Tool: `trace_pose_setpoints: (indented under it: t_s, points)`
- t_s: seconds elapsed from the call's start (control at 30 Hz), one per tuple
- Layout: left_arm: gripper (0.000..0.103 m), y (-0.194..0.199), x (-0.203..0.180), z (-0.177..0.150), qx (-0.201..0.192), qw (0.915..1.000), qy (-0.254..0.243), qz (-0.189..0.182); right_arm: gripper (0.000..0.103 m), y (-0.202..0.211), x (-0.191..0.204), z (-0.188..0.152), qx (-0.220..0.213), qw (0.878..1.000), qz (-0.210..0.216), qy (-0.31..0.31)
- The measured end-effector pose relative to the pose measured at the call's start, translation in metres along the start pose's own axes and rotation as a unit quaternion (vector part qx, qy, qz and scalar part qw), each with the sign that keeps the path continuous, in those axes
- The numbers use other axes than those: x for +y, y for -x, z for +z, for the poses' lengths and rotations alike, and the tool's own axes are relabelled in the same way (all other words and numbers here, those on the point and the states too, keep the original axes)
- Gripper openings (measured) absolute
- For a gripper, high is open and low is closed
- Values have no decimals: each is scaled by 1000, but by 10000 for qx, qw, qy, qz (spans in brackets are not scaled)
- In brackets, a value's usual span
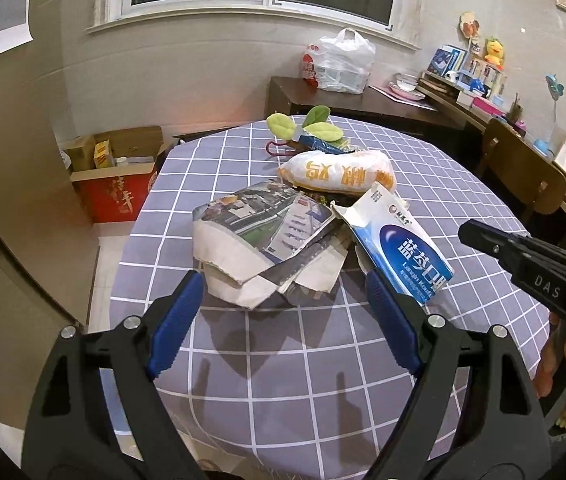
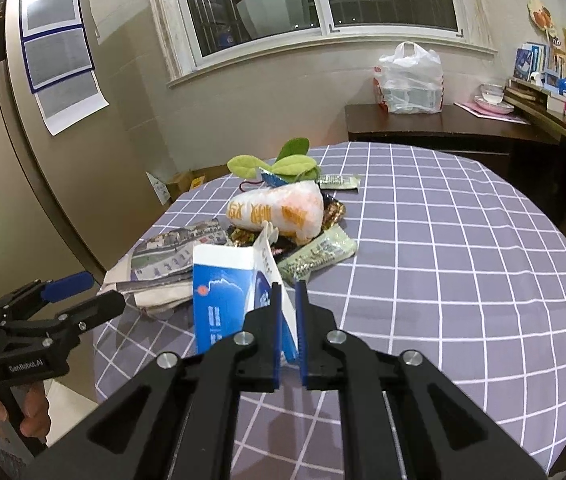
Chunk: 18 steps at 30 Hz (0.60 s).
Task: Collect trash
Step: 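Grasp the blue-and-white box with the right gripper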
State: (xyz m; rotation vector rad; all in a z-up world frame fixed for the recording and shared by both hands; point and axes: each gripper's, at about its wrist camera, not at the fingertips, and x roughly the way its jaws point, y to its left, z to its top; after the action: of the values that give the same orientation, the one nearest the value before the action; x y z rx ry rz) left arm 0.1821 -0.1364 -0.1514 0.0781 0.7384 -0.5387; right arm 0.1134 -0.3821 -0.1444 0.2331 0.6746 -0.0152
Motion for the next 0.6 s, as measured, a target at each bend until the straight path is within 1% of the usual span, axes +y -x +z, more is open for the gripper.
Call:
trace_pose_setpoints:
  t_s: [0.4, 0.6]
  points:
    - [82, 2, -1, -1, 37, 10000, 38, 19, 7, 3, -5, -8, 124, 9999, 37, -67]
    - [83, 1, -4, -4, 71, 9999, 18, 88, 7, 1, -6, -11, 190, 9998, 56, -82]
